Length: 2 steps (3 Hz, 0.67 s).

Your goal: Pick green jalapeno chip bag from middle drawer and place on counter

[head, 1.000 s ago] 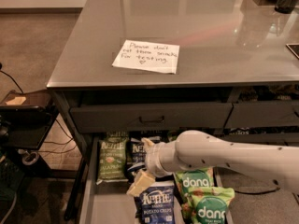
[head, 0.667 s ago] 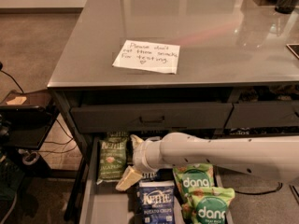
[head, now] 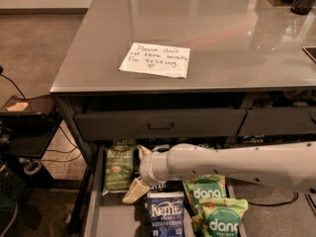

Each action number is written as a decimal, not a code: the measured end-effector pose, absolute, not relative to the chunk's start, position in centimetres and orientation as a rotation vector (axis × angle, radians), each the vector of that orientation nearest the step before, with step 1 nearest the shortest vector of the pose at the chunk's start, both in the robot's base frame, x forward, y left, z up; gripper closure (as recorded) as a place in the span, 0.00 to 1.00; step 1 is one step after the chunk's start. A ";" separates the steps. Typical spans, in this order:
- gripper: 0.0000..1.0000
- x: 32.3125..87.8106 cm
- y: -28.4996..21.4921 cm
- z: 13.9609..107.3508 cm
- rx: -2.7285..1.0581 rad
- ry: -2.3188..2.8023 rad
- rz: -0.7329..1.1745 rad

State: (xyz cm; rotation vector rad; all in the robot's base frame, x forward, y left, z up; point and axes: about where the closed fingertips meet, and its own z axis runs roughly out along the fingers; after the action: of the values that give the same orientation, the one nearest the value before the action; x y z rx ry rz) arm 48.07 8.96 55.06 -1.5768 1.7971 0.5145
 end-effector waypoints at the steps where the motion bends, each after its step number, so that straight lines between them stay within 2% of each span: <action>1: 0.00 49.0 10.1 52.3 -1.610 1.752 0.475; 2: 0.00 50.7 12.0 49.7 -1.650 1.705 0.430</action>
Offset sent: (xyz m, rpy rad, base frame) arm 0.0494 0.0601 -0.0872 -0.0671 -0.1565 0.1061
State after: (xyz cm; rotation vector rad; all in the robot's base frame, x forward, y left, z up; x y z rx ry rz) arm 50.71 12.00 49.71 -1.6505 1.7049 0.4303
